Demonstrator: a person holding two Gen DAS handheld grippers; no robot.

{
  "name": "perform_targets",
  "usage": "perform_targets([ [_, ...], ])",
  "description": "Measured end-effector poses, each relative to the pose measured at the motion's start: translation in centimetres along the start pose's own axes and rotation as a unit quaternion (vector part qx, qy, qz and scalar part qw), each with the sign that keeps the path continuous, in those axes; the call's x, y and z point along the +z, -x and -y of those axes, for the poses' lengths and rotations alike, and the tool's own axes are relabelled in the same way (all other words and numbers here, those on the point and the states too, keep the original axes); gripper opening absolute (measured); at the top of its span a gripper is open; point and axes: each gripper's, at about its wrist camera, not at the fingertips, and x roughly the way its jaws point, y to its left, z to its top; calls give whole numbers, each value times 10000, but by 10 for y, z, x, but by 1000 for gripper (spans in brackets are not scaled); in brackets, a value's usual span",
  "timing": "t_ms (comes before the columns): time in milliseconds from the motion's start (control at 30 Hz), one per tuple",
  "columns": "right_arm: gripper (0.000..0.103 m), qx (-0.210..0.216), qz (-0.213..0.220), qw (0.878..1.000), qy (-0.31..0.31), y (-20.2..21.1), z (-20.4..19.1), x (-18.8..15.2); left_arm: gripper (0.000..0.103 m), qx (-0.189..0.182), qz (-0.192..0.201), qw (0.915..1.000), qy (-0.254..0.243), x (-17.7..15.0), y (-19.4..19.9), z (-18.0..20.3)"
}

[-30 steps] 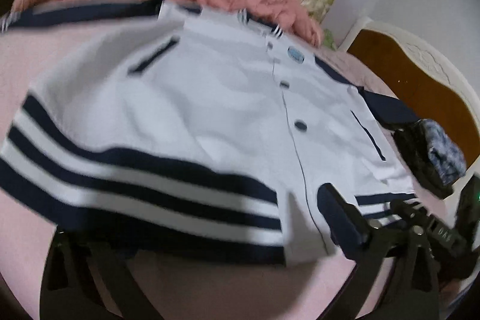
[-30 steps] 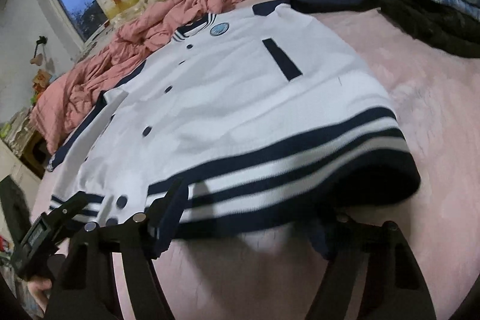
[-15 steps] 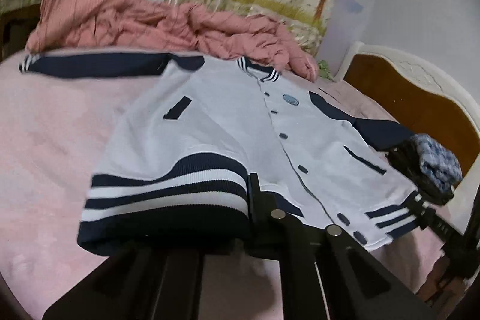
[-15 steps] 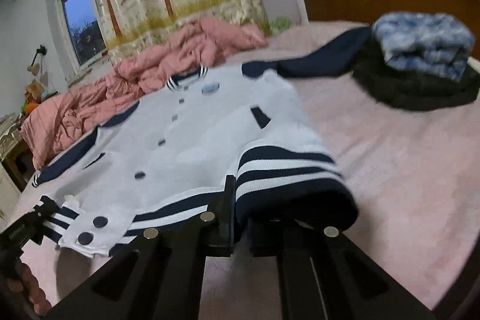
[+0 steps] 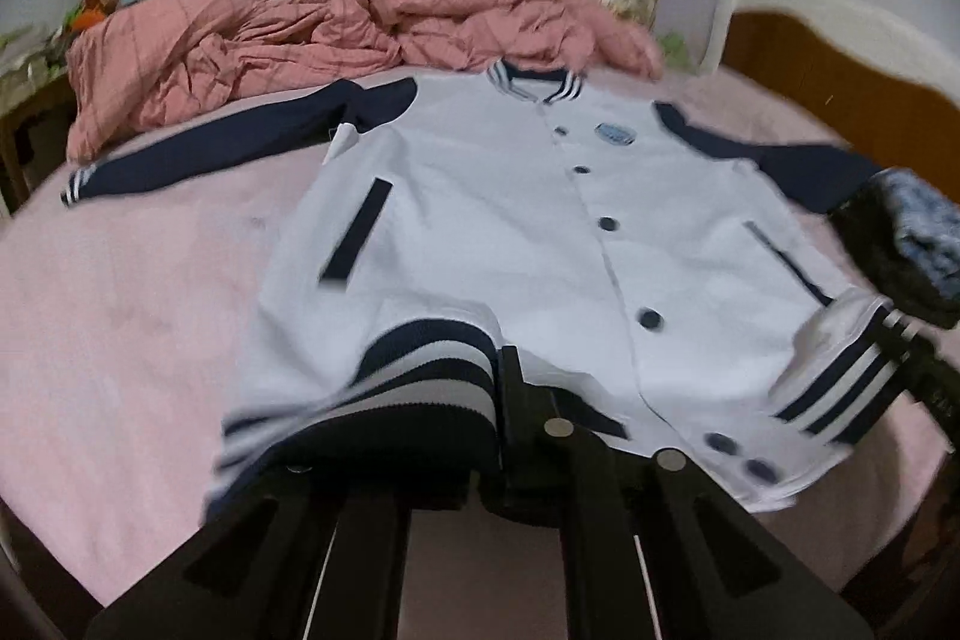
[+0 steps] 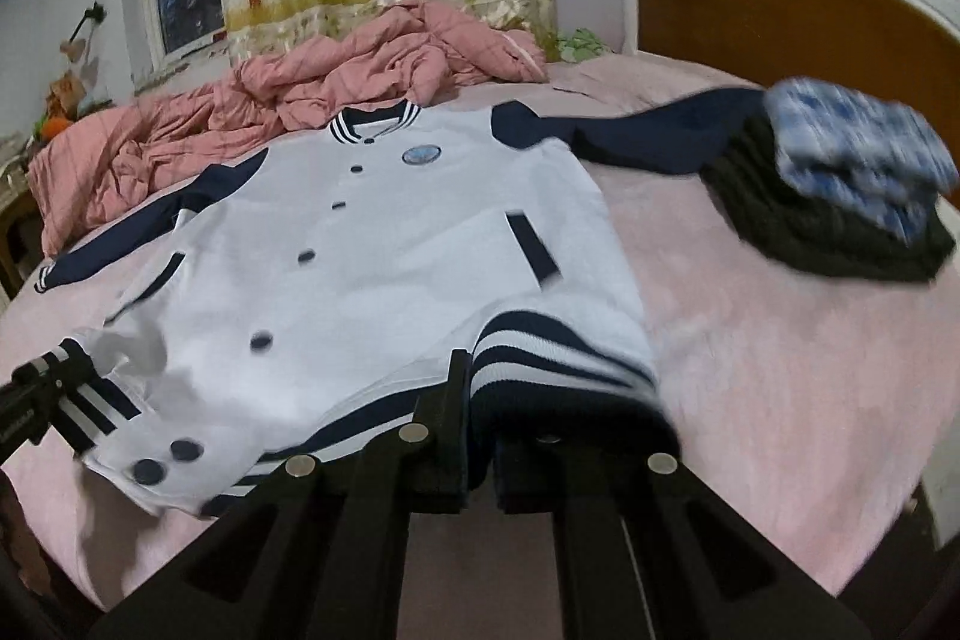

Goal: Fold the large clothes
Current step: 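Lower both grippers and grasp the striped hem of the white jacket, then lift the hem with both grippers and fold it toward the collar, then release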

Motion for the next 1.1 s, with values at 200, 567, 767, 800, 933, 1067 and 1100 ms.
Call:
perform_targets([
  [200, 6, 109, -620, 9977, 246, -80, -15, 62, 12, -40, -761, 9969, 188, 65, -78, 1],
  [567, 13, 499, -1028, 9904, 781, -130, -22, 77, 74, -844, -930, 9879, -909, 56, -77, 19],
  [767, 55, 1087, -994, 9882, 413, -112, -9, 77, 98, -986, -645, 9898, -802, 47, -32, 11],
  [800, 57, 1153, -971, 9879, 370, -108, -9, 76, 101, -1002, -568, 9899, -824, 46, -25, 10],
  [933, 63, 1221, -964, 9870, 405, -99, -11, 78, 101, -634, -78, 9916, -1125, 40, 4, 5],
  [1067, 86, 1492, -961, 9835, 348, -86, -3, 80, 102, 151, 33, 9921, -1244, 35, 1, -10],
  [1100, 86, 1467, -903, 9843, 398, -80, 0, 79, 102, 226, -25, 9918, -1260, 32, -2, -14],
])
